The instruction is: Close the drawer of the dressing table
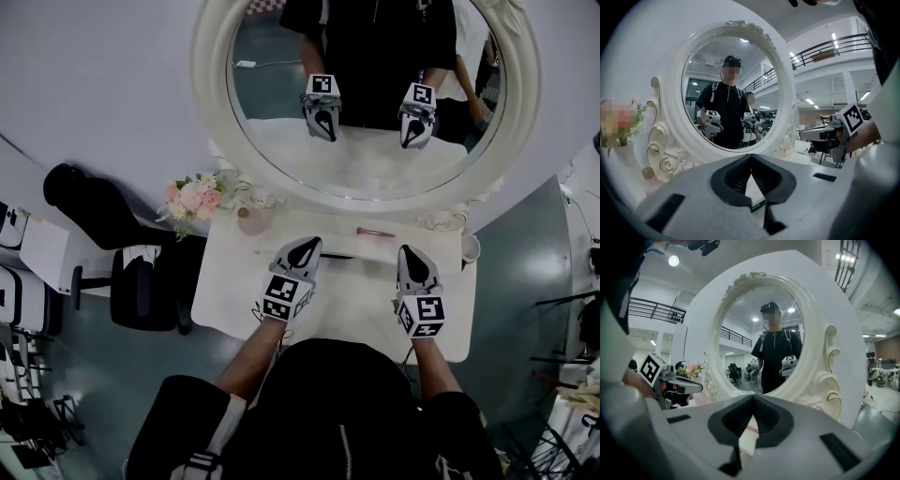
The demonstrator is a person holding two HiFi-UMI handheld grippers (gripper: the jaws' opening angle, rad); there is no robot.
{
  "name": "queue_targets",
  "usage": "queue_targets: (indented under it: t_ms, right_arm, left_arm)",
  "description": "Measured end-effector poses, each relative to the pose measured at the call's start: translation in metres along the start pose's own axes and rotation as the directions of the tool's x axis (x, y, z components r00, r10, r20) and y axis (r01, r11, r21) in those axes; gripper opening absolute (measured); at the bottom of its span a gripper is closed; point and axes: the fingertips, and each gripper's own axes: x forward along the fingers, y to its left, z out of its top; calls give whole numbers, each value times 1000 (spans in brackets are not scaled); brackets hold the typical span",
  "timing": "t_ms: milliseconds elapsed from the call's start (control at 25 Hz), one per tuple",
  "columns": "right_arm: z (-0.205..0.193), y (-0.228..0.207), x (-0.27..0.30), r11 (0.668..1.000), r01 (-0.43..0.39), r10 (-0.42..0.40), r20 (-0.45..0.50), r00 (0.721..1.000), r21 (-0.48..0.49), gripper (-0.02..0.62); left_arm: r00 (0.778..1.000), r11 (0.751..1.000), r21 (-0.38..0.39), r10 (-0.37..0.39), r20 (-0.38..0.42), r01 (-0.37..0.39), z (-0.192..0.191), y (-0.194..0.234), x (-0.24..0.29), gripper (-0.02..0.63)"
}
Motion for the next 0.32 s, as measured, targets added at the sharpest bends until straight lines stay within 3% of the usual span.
queue_targets:
  t_ms: [320]
  right_arm:
    - [-2,5,-1,1000,-2,2,-2,1000,6,0]
  left_arm:
    - [1000,1000,-1,-3,-5,3,-3,-1,-2,8]
